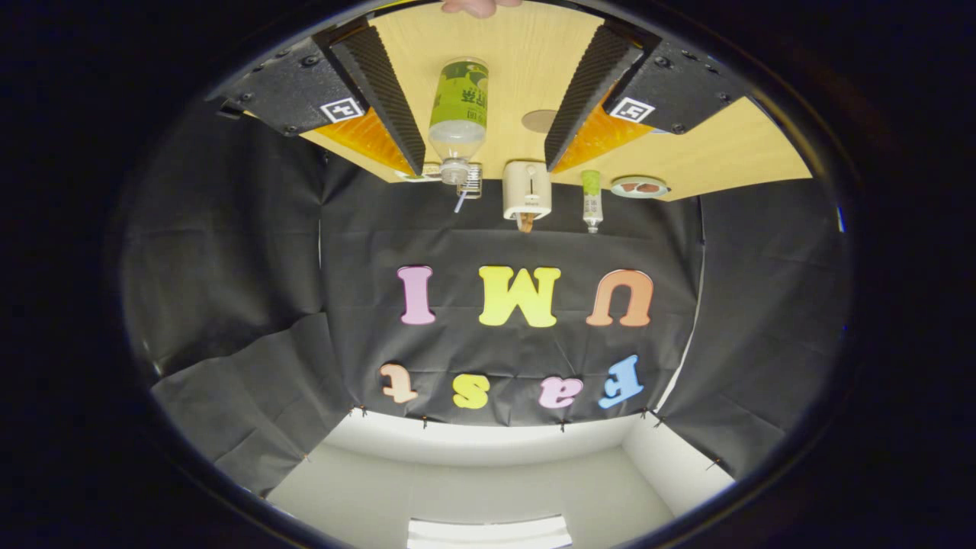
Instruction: Take the bottle from table, then pour the juice into the cup, finally place the bottle on the coaster
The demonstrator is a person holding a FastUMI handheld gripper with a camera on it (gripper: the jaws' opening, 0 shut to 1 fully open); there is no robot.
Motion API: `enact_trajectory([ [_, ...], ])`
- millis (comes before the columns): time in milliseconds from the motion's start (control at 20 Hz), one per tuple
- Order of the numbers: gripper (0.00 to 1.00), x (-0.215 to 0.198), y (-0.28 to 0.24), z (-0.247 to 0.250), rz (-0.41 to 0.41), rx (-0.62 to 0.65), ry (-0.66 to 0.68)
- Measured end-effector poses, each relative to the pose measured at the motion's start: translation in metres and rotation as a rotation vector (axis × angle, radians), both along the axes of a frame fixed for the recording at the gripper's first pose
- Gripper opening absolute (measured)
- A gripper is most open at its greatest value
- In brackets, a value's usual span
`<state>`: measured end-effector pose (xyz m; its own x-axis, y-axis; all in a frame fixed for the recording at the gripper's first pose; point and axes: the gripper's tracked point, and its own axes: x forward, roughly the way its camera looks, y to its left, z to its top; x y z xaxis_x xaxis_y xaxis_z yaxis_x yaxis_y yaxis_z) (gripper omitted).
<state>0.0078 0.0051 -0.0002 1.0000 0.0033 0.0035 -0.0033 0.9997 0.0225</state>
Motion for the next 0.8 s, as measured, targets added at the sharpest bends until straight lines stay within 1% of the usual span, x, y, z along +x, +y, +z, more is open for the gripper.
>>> enact_trajectory([
  [250, 1.00, -0.0001, 0.0002, -0.0005, 0.006, 0.012, -0.003],
  [800, 1.00, 0.0045, 0.0008, -0.0076, 0.029, -0.009, 0.016],
])
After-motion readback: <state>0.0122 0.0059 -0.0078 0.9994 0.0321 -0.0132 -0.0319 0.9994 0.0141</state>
